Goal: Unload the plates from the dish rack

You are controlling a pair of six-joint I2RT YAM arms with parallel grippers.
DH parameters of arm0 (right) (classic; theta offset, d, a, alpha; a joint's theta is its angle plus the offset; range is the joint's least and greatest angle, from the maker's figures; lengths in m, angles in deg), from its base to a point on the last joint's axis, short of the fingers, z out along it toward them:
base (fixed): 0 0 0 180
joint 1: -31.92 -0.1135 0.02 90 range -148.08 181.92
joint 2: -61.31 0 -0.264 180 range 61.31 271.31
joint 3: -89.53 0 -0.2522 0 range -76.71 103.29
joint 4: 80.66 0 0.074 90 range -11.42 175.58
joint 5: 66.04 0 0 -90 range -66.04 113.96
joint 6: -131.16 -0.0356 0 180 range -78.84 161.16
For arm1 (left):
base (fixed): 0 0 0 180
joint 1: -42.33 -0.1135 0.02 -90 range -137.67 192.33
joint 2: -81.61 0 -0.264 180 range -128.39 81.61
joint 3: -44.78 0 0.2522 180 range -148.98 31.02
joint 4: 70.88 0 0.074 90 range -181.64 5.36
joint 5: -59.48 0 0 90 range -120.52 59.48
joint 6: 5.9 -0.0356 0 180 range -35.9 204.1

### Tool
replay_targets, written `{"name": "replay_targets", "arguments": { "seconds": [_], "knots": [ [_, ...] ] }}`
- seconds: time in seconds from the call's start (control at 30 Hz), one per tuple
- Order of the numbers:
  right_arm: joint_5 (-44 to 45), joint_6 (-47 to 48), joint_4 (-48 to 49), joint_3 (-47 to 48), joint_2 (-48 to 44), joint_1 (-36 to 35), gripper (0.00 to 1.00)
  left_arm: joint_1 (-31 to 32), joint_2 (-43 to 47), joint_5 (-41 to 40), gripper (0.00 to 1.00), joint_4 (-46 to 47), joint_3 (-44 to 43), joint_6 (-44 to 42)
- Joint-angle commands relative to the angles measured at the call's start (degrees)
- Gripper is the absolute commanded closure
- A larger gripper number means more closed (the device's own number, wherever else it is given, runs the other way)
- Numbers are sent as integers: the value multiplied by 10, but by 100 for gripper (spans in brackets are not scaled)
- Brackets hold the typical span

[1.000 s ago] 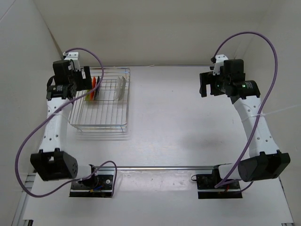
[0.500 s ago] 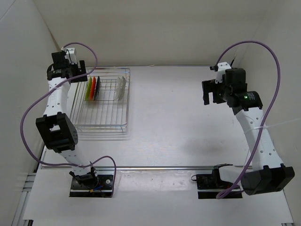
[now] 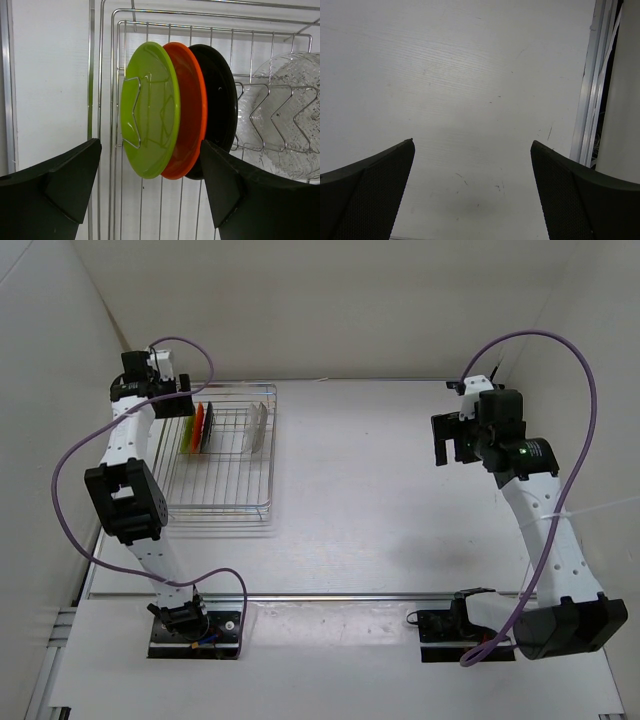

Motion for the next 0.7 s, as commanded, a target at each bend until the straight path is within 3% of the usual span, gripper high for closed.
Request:
{"name": "replay_targets", "arguments": {
  "seconds": [0.0, 0.27, 0.43, 0.67],
  "knots": [
    [8, 8, 18, 1, -17, -2, 0, 0, 6, 9, 10, -4, -12, 3],
    [8, 8, 18, 1, -23, -2, 0, 6, 0, -3, 12, 2, -6, 3],
    [3, 8, 18, 1, -28, -2, 0, 6, -12, -15, 24, 7, -1, -2],
    [3, 8, 18, 1, -28, -2, 0, 6, -18, -20, 24, 7, -1, -2]
  ]
}}
